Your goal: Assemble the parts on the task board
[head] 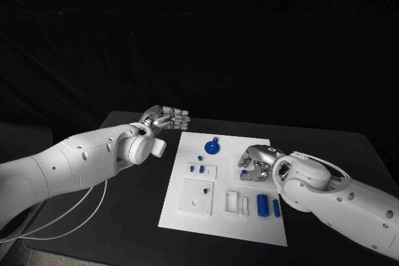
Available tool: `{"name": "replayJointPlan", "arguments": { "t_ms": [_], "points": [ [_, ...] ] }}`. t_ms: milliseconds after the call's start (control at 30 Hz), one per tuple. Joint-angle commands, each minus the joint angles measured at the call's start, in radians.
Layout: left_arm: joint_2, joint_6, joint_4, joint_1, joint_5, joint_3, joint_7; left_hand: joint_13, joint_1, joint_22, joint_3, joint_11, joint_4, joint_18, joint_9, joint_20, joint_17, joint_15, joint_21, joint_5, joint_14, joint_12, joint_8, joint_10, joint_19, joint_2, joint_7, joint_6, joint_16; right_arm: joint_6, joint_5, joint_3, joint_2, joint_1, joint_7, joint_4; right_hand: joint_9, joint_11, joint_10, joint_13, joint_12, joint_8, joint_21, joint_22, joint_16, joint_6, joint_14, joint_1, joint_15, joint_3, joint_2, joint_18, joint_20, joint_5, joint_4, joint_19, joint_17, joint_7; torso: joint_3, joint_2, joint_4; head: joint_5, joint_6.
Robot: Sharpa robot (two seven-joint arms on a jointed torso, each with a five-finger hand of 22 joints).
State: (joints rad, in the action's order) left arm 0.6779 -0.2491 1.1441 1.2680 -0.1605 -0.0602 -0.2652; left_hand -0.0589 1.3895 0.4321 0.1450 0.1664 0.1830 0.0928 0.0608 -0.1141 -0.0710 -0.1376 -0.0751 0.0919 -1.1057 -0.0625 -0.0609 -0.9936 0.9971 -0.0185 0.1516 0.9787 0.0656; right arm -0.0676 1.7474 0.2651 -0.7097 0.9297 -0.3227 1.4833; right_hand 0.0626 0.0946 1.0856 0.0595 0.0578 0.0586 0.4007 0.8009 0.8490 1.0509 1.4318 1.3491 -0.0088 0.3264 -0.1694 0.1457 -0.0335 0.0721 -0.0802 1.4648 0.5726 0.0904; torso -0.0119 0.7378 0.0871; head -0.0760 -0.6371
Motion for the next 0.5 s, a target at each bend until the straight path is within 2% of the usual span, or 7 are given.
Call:
{"name": "replayJointPlan", "arguments": {
  "t_ms": [33,167,500],
  "points": [
    [-0.002,0.018,0.001,0.001,-0.005,0.0,-0.009,0.0,0.003,-0.001,0.001,0.0,-0.005,0.004,0.001,-0.004,-0.001,-0.002,-0.003,-0.001,0.003,-0.002,-0.004,0.005,0.004,-0.004,-0.002,0.003,-0.003,0.022,0.033,0.0,0.003,-0.002,-0.011,0.0,-0.001,-0.003,0.014,-0.001,0.001,0.003,0.001,0.004,-0.002,0.01,-0.002,-0.021,-0.003,0.071,-0.004,0.014,0.0,-0.013,-0.019,0.037,-0.001,0.004,-0.0003,0.0,0.0002,0.001,-0.001],
    [-0.002,0.018,0.001,0.001,-0.005,0.0,-0.009,0.0,0.003,-0.001,0.001,0.0,-0.005,0.004,0.001,-0.004,-0.001,-0.002,-0.003,-0.001,0.003,-0.002,-0.004,0.005,0.004,-0.004,-0.002,0.003,-0.003,0.027,0.035,0.0,0.007,-0.006,-0.008,-0.003,-0.001,-0.003,0.025,-0.001,0.001,0.003,0.007,0.01,0.0,0.019,-0.002,-0.045,-0.005,0.146,-0.008,0.015,-0.001,-0.014,-0.043,0.036,-0.001,0.006,-0.0008,0.0,0.0009,0.001,-0.002],
    [-0.001,0.019,0.001,0.001,-0.005,-0.001,-0.009,0.0,0.002,-0.002,0.001,0.0,-0.005,0.004,0.001,-0.004,-0.001,-0.001,-0.004,-0.001,0.002,-0.002,-0.004,0.005,0.004,-0.005,-0.001,-0.002,-0.002,0.024,0.038,0.0,0.009,-0.016,-0.008,-0.005,0.0,-0.016,0.079,-0.001,0.001,0.005,0.014,0.019,0.0,0.044,0.002,-0.065,-0.012,0.234,-0.009,0.008,-0.008,-0.017,-0.055,0.037,0.001,0.013,-0.0017,-0.001,0.0004,0.0,-0.005]
  ]
}}
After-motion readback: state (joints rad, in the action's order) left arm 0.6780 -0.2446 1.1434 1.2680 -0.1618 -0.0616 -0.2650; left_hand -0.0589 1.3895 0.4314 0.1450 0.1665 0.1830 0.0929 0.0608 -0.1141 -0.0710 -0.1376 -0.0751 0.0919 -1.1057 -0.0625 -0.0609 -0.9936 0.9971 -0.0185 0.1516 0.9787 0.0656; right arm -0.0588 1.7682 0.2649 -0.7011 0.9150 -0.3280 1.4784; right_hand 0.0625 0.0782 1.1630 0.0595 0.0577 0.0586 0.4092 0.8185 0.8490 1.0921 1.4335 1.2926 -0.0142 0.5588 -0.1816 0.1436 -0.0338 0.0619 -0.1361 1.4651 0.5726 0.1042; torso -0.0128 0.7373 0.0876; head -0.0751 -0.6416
